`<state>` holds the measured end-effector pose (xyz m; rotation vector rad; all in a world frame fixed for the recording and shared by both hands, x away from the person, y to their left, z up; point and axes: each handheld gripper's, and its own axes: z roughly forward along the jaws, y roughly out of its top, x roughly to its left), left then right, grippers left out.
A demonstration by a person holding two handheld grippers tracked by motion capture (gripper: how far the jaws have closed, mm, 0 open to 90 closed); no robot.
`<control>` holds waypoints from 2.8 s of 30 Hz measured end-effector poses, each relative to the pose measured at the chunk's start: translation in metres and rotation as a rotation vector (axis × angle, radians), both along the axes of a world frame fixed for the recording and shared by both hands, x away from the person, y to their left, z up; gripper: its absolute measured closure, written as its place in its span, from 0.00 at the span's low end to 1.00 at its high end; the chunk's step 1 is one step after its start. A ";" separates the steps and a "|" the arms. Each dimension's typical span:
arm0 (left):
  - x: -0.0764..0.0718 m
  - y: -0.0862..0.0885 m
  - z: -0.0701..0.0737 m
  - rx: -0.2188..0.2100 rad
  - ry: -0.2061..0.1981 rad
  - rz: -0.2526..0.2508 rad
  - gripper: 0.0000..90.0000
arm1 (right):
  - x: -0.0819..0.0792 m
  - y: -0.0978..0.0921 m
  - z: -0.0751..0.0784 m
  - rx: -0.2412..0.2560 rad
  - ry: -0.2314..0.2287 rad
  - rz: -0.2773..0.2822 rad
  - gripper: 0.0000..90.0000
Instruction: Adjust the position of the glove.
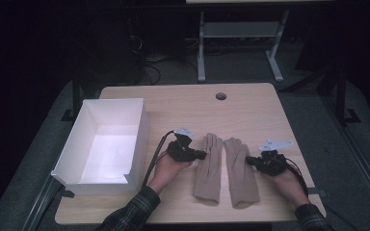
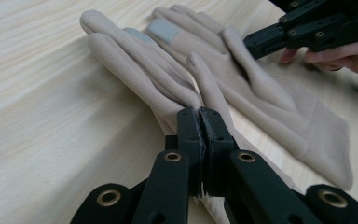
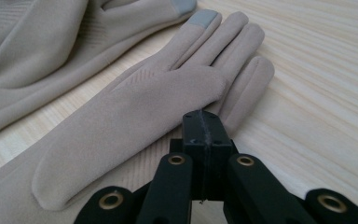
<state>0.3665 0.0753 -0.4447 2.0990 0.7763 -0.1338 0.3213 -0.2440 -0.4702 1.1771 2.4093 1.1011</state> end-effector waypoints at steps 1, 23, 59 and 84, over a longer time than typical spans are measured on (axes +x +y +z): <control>-0.001 0.000 0.000 0.000 0.004 -0.007 0.97 | 0.000 0.001 0.000 -0.004 -0.002 0.006 1.00; 0.002 -0.005 0.017 -0.084 0.042 -0.053 0.97 | -0.005 0.032 0.001 0.000 0.020 0.109 1.00; -0.010 -0.055 0.005 -0.084 0.060 -0.143 0.97 | 0.004 0.020 0.007 0.023 -0.016 0.034 0.87; -0.033 -0.072 -0.016 0.132 0.032 -0.237 0.99 | 0.012 0.004 -0.011 -0.057 -0.060 -0.105 0.27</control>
